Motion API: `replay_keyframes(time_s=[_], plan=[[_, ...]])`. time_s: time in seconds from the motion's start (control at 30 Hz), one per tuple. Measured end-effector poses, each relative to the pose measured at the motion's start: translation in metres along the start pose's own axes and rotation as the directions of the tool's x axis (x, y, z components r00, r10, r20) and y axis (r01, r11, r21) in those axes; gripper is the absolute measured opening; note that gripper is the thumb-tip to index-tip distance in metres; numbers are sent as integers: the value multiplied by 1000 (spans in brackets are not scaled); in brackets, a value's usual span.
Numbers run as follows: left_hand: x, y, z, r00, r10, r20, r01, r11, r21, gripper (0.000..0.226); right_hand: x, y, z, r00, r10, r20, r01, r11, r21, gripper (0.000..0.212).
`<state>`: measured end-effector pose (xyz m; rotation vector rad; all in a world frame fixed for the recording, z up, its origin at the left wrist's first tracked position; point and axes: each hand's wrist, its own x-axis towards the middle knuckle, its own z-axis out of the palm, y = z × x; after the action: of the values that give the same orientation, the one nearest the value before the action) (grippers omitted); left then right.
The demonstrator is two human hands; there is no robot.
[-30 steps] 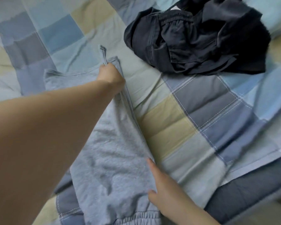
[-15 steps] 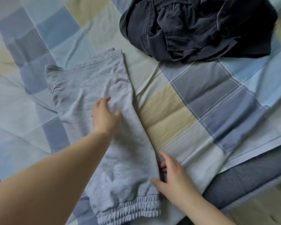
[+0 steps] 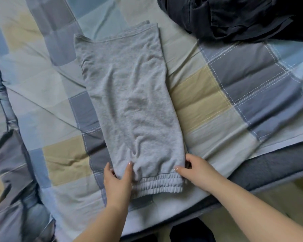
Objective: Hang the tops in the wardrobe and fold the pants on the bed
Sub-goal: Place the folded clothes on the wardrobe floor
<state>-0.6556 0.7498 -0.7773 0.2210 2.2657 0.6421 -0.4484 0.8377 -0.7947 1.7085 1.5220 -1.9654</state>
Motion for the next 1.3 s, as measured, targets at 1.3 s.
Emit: replay_keyframes(time_s=[1.3], plan=[[-13, 47, -61, 721, 587, 368, -660, 744, 105, 32, -42, -93, -50, 800, -445, -403, 334, 888, -316, 28]])
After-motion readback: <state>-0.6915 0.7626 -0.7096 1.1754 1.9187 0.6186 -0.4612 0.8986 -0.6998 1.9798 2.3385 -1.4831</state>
